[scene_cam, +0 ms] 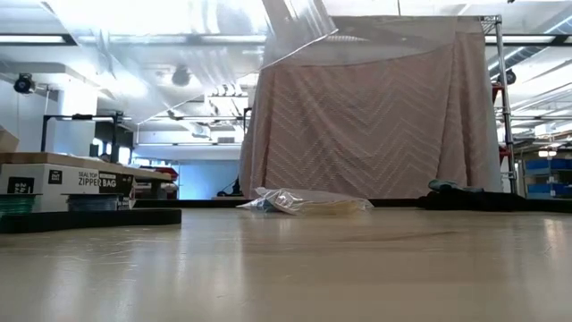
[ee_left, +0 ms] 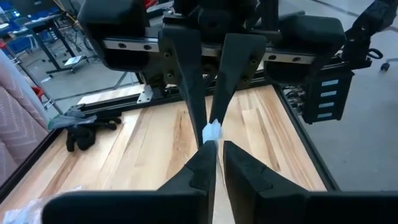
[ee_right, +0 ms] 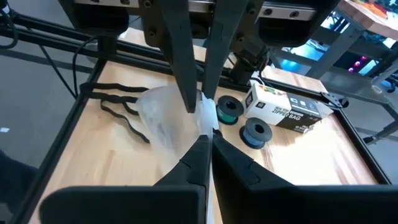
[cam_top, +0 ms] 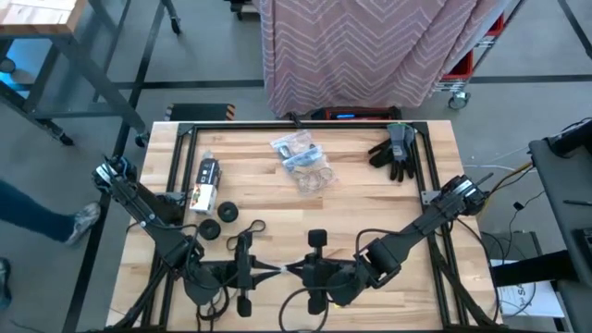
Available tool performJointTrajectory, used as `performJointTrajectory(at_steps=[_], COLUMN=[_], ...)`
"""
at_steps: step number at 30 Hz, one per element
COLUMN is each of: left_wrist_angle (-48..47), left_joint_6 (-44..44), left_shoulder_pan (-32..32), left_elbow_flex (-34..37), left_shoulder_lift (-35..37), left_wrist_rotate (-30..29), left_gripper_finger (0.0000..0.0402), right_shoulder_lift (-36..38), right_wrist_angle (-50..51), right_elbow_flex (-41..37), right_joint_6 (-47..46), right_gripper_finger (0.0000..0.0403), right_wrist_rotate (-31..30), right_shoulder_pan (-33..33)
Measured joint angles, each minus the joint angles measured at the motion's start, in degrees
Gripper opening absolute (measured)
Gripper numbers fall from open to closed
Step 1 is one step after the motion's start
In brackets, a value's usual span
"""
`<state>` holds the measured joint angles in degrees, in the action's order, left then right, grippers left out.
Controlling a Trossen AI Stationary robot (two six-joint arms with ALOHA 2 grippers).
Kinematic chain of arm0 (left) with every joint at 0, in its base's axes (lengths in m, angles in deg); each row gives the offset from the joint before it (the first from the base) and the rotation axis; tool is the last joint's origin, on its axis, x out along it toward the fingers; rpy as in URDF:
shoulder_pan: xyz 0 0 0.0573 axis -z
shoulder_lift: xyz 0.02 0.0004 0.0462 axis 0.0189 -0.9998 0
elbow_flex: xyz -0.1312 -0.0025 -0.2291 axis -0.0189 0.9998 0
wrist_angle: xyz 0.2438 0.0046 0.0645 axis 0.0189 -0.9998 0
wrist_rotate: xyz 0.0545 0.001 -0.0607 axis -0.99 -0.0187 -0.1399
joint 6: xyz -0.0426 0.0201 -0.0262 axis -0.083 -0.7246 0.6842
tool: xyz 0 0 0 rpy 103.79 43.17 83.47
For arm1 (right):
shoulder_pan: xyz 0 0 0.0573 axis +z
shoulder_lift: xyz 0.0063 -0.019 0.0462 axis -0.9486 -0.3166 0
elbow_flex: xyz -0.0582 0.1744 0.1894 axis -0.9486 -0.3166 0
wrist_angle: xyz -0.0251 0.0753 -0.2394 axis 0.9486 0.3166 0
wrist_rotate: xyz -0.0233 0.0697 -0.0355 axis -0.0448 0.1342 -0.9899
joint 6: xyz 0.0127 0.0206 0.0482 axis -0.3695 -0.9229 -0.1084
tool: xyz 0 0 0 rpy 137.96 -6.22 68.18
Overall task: Sort rubber bands
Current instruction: Open the transparent zip bag
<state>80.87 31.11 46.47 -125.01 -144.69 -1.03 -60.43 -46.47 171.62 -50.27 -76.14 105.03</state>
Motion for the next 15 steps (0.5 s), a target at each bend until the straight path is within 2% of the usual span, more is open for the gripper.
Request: performJointTrajectory(at_steps=[10, 15], left_wrist_angle=[2.2, 2.7], left_joint_6=[-4.4, -4.7], left_shoulder_pan=[0.0, 0.0], left_elbow_flex=[0.0, 0.0], left_shoulder_lift=[-0.2, -0.2], left_wrist_rotate=[-0.3, -0.3], left_gripper_finger=[0.0053, 0.0058], right_shoulder_lift=[0.0, 0.0], right_wrist_angle=[-0.1, 0.1], right_elbow_flex=[0.0, 0.0], right_joint_6=[0.0, 0.0], right_gripper_finger=[0.0000, 0.0000], right_wrist_rotate=[0.1, 0.1], right_shoulder_pan=[-0.3, -0.4])
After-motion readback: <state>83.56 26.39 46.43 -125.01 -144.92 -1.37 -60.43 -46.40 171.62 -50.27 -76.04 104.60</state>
